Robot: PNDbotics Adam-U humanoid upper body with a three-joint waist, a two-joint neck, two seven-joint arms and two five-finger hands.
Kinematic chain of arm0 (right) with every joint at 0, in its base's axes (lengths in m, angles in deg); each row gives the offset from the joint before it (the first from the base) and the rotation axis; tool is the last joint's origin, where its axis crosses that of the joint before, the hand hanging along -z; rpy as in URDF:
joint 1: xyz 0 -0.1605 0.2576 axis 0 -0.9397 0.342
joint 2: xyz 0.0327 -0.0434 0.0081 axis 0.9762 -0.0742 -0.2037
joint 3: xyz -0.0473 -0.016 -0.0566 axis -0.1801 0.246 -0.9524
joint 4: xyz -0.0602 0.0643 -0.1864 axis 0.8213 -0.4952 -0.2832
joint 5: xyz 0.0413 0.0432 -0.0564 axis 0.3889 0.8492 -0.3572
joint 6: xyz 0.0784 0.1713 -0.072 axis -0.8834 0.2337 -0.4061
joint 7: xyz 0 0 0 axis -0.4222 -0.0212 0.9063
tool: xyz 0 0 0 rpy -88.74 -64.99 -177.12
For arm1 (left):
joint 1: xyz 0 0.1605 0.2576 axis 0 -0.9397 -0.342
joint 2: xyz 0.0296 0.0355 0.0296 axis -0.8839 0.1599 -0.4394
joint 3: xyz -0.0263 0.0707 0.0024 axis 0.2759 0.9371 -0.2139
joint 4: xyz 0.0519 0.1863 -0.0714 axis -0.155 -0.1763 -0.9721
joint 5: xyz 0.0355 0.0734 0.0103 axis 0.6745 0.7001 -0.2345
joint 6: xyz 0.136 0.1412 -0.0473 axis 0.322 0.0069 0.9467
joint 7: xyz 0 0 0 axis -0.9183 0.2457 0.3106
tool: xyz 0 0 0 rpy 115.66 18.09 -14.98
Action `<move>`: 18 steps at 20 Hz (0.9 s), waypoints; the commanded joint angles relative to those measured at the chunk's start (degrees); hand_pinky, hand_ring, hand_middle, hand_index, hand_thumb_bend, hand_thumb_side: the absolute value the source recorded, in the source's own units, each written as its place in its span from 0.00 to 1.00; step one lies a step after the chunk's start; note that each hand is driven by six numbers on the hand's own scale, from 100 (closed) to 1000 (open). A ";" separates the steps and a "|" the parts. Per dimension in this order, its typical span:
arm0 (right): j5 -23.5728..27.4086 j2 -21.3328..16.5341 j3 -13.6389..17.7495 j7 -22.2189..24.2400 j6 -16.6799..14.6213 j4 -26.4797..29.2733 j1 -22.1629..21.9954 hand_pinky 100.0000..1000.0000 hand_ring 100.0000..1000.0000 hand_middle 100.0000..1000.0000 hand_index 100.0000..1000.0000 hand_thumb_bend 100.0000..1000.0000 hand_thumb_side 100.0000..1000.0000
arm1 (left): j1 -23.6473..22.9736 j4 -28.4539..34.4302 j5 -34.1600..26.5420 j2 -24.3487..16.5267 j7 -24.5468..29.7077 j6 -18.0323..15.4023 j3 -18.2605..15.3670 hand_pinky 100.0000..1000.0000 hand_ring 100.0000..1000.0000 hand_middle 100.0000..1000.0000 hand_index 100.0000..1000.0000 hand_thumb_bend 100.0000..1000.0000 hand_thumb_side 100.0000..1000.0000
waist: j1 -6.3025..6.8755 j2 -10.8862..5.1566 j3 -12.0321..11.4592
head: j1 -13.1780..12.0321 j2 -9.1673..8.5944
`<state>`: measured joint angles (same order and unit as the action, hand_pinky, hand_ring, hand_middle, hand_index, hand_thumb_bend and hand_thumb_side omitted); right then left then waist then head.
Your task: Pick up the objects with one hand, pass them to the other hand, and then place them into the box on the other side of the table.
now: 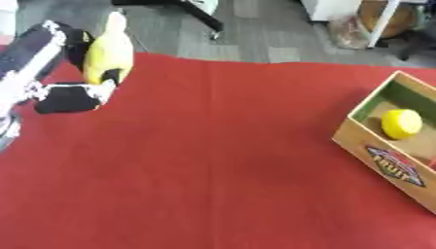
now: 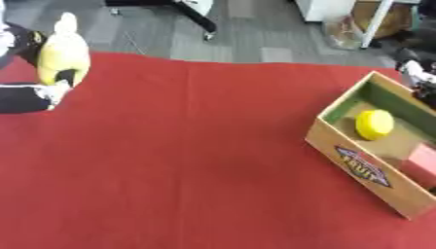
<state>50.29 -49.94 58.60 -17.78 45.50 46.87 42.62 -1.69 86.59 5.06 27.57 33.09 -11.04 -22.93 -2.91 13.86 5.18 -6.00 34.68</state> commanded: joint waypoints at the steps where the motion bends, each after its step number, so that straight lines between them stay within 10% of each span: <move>1: -1.01 -2.30 -0.26 2.08 -0.01 3.55 1.44 0.92 0.82 0.87 0.95 0.00 0.40 | 0.63 1.16 -0.82 1.90 -1.74 -1.83 0.66 0.60 0.40 0.32 0.41 0.00 0.19 | -0.04 -1.43 0.08 | 1.09 0.66; 11: -5.65 -1.94 -5.90 13.20 -1.82 6.34 8.35 0.90 0.82 0.86 0.93 0.00 0.30 | 0.92 1.16 5.95 10.57 -2.97 -8.27 5.57 0.59 0.39 0.32 0.41 0.00 0.11 | -0.44 -1.82 0.48 | 2.37 1.32; 18: -8.78 0.87 -11.17 20.81 -2.46 6.34 14.40 0.90 0.82 0.86 0.92 0.00 0.33 | 1.99 -0.48 4.84 15.27 -1.41 -9.75 8.26 0.60 0.39 0.31 0.41 0.00 0.28 | -0.62 -1.94 0.80 | 2.72 1.50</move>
<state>42.16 -48.73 47.71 1.93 43.15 52.23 55.94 -0.69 85.80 10.34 42.73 31.64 -20.36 -14.79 -3.61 13.34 5.90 -3.43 36.01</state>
